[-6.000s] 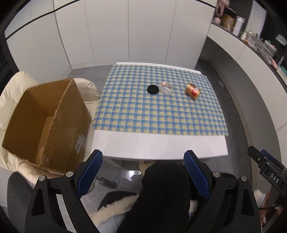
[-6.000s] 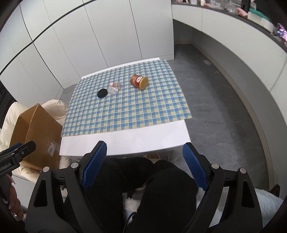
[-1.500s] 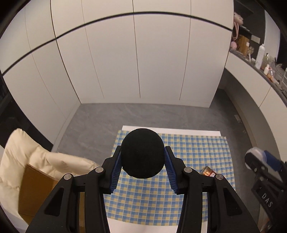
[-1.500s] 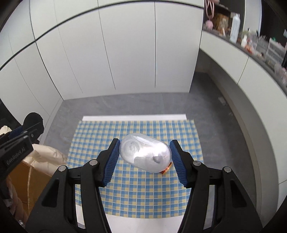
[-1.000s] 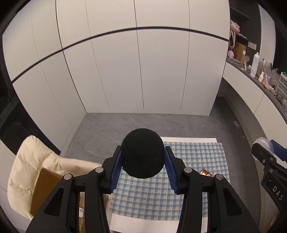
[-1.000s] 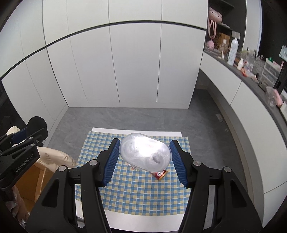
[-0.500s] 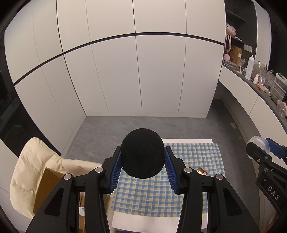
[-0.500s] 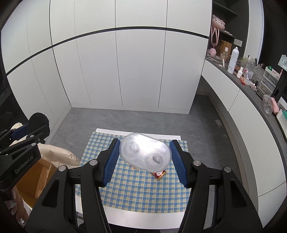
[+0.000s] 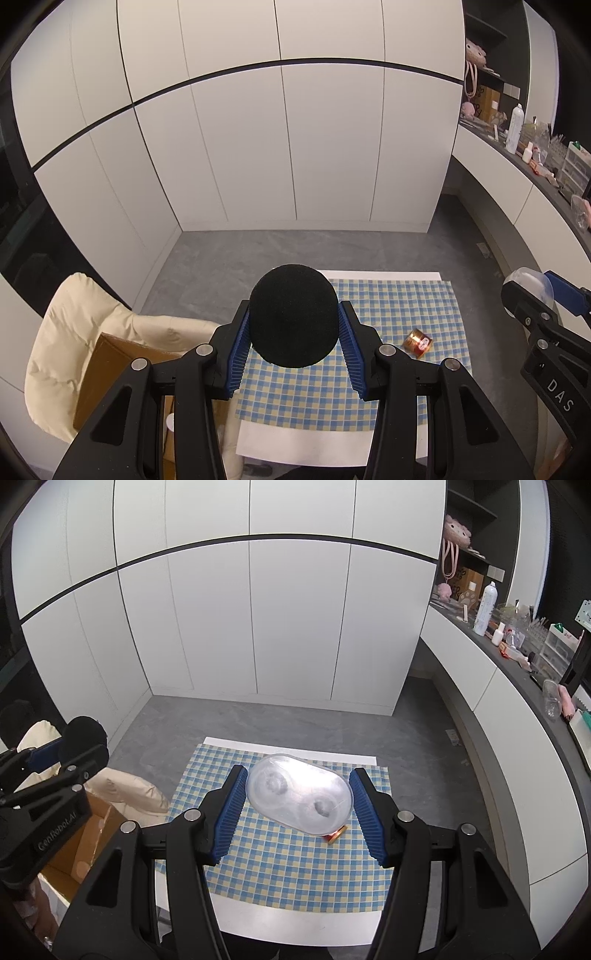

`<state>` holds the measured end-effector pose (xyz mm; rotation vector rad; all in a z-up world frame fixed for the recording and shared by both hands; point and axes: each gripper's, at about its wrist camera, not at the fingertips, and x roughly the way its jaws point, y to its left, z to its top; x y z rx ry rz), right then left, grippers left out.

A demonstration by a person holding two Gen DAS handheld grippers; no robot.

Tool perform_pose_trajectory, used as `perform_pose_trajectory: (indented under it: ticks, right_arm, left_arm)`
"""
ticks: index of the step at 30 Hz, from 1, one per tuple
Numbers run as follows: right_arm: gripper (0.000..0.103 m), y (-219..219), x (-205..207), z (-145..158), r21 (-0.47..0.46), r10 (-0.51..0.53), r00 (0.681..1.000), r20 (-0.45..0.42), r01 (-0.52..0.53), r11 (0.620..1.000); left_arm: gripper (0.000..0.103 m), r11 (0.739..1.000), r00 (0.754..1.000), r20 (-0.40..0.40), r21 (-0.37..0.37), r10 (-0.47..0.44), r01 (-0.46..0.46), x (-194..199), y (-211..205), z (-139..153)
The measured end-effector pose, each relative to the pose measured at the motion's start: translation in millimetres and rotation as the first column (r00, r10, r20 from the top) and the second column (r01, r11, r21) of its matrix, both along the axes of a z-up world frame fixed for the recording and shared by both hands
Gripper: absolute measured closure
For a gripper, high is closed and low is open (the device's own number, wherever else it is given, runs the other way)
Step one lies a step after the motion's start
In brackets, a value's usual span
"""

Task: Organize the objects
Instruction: 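Lift the clear case and black puff off the cloth with both tools, then turn both closed tools from the table back toward the cardboard box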

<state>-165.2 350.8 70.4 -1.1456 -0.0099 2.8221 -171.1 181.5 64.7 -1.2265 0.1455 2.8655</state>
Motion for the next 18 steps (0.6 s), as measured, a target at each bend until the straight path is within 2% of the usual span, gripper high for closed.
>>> perform_pose_trajectory:
  ticks: [10,18]
  right_arm:
    - [0.043,-11,18,-2,-0.018,0.020,1.000,0.003,-0.020,1.000]
    - [0.043,-10,45,-3,-0.039,0.024,1.000,0.001,-0.023,0.999]
  left_arm:
    - [0.057,1.000,1.000,-0.015,0.012,-0.005,0.005,21,-5,8]
    - [0.057,1.000,0.999,-0.047,0.026,-0.011,0.012,56,-19,12]
